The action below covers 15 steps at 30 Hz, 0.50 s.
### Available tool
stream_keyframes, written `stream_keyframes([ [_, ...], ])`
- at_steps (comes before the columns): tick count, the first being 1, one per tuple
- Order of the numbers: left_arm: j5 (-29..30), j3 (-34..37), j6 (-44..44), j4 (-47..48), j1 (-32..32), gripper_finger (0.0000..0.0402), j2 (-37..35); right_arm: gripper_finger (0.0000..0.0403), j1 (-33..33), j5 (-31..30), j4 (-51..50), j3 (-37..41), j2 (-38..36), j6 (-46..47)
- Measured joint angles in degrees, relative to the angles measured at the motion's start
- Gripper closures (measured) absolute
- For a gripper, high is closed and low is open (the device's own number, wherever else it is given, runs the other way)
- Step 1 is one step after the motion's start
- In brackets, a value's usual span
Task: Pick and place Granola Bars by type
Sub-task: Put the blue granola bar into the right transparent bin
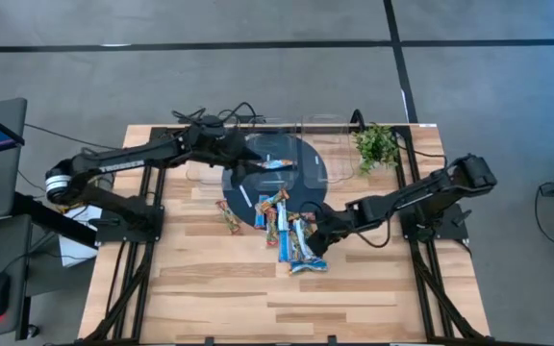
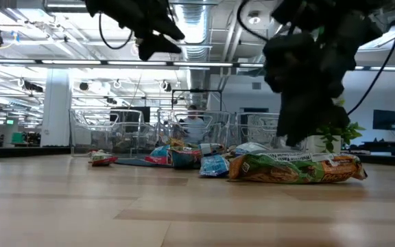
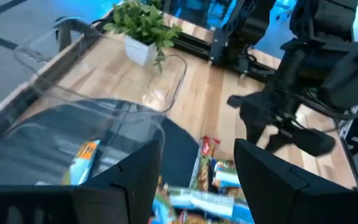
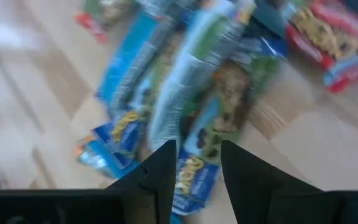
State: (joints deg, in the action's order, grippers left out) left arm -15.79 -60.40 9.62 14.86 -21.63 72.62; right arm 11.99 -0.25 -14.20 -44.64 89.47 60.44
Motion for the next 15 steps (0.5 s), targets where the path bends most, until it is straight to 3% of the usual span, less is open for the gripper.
stream_keyframes([
  [8, 4.50, 0.00, -4.79, 5.10, 0.00, 0.0203, -4.08, 0.0285, -0.02, -2.73, 3.10, -0.52, 2.22, 3.65],
  [15, 4.06, 0.00, -4.70, 7.64, 0.09, 0.0203, -4.44, 0.0285, 0.35, -2.71, 1.18, -2.52, 7.09, 3.62],
])
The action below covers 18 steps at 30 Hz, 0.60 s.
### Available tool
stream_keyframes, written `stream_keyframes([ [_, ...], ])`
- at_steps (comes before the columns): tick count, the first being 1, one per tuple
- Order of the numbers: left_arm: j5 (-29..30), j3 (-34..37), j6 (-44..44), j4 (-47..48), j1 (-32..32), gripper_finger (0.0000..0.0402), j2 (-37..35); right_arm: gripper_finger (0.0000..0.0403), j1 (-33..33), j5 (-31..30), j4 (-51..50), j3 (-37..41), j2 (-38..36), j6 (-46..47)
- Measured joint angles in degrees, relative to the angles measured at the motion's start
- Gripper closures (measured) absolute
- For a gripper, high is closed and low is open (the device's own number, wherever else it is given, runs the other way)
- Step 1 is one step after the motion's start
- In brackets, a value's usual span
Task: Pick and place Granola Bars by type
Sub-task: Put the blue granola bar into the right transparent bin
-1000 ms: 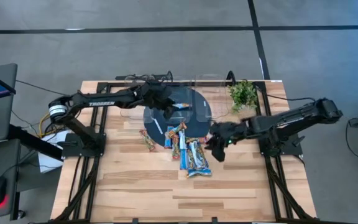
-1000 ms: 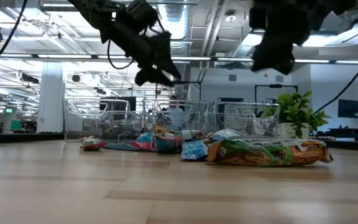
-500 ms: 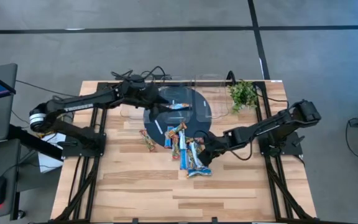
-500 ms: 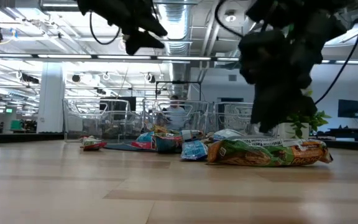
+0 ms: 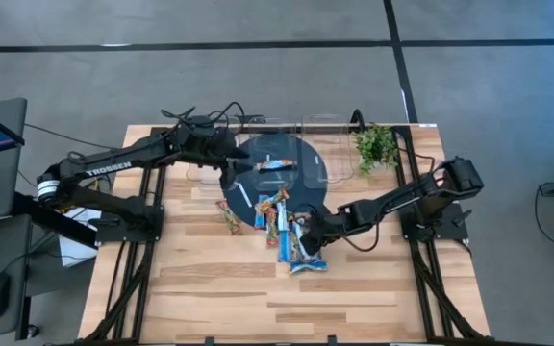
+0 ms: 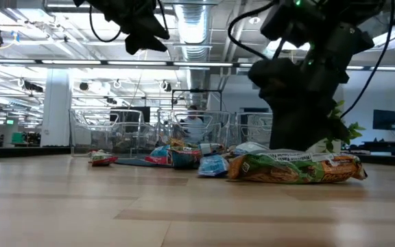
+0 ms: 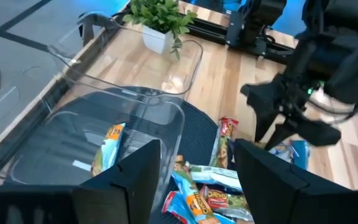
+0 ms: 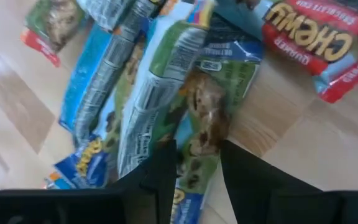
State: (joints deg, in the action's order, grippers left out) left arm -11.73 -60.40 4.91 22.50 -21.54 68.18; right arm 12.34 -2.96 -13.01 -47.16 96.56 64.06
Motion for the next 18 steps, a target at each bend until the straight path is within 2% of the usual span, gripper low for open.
stream_keyframes([
  [3, 0.02, 0.00, 0.19, 0.16, 0.00, 0.0203, 0.00, 0.0285, 0.37, 0.43, -0.29, -1.32, 2.16, 0.04],
  [7, 0.04, 0.00, 1.15, 0.33, 0.00, 0.0203, 0.02, 0.0285, 0.39, 0.85, -5.74, -4.76, 4.70, -0.08],
  [11, 0.07, 0.00, 1.68, 0.33, 0.00, 0.0203, 0.02, 0.0293, 0.44, 0.88, -11.35, -8.10, 5.85, -4.31],
  [18, 0.40, 0.00, 2.58, 0.37, 0.00, 0.0203, 0.04, 0.0362, 0.44, -0.85, -13.10, -11.95, 5.17, -10.73],
])
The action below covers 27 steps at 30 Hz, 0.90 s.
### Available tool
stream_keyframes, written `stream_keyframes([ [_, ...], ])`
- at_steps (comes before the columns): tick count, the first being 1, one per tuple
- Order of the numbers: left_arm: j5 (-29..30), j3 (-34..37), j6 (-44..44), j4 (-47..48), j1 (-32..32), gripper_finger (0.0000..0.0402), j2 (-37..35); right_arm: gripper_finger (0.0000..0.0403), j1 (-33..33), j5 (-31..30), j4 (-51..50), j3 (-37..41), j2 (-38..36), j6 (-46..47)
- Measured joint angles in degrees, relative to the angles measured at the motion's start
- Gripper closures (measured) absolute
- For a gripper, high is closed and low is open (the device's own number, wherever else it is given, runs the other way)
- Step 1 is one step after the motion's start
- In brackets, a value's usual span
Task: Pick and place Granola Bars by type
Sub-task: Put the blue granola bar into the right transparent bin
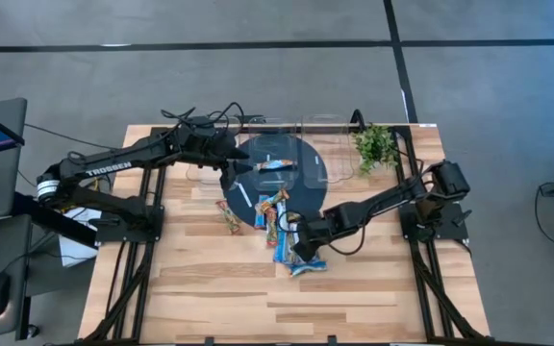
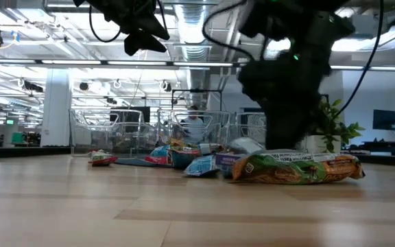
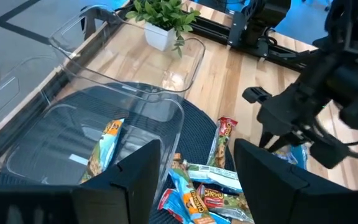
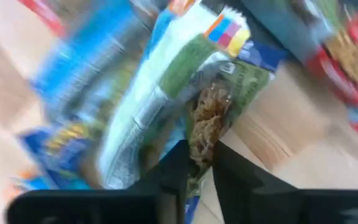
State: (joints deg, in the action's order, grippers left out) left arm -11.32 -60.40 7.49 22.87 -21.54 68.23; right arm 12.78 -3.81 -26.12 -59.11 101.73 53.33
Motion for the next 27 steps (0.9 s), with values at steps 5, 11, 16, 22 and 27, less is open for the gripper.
stream_keyframes([
  [5, -0.01, 0.00, 0.39, 0.24, 0.37, 0.0203, 0.00, 0.0397, -0.07, 0.09, -1.11, -1.84, -2.70, -2.23],
  [11, 0.07, 0.02, 0.20, 0.58, 0.70, 0.0203, 0.00, 0.0396, -1.24, -0.79, -2.33, -3.44, -8.96, -2.44],
  [16, 0.12, 0.02, -0.04, 0.58, 0.70, 0.0203, 0.01, 0.0398, -4.09, -6.86, -2.04, -3.60, -17.56, -2.89],
  [22, 0.12, 0.04, 0.05, 0.78, 0.72, 0.0203, 0.01, 0.0401, -10.65, -19.35, -4.97, -3.58, -27.63, -8.91],
  [27, 0.21, 0.04, 1.16, 0.79, 1.32, 0.0203, 0.00, 0.0401, -19.95, -23.37, -8.81, -3.58, -32.44, -12.93],
])
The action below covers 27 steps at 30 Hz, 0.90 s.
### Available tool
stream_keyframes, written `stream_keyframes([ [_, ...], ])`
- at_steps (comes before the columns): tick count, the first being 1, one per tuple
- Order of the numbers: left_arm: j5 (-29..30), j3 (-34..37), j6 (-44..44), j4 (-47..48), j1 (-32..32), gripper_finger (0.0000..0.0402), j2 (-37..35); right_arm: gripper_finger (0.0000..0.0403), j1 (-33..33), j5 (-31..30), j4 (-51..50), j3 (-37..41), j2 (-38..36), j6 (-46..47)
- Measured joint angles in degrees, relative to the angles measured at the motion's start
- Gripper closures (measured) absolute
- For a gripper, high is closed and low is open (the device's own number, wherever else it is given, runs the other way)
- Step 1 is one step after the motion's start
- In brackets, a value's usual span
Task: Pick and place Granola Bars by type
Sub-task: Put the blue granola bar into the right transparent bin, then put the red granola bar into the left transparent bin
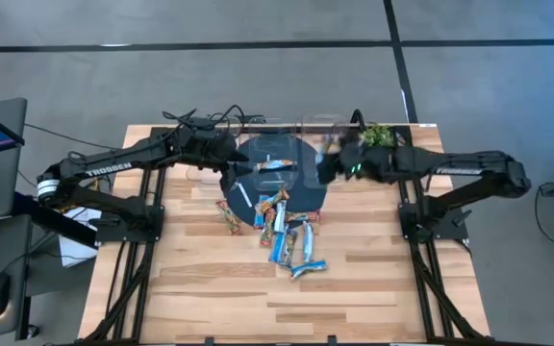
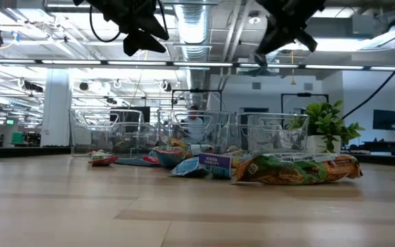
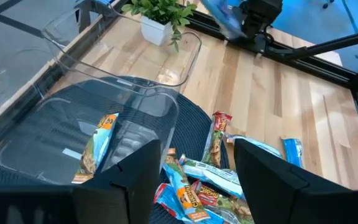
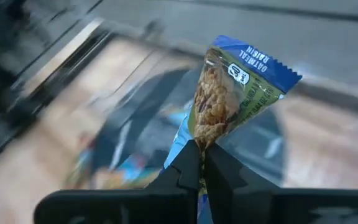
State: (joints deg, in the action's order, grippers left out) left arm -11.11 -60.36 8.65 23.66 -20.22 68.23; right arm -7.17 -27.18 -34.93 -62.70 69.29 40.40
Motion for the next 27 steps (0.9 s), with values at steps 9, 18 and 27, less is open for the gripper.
stream_keyframes([
  [9, 3.99, 0.00, 2.62, 0.00, 3.15, 0.0203, 0.02, 0.0393, -13.33, 5.25, -0.71, 0.02, 3.02, -7.41],
  [18, 6.32, 0.00, 5.52, 0.03, 5.89, 0.0203, 0.02, 0.0343, -18.96, 9.56, -1.13, 0.04, 11.48, -10.47],
  [27, 7.37, 0.00, 6.50, 10.48, 8.89, 0.0203, 0.02, 0.0239, -19.38, 15.60, 1.48, 0.07, 8.89, -17.73],
])
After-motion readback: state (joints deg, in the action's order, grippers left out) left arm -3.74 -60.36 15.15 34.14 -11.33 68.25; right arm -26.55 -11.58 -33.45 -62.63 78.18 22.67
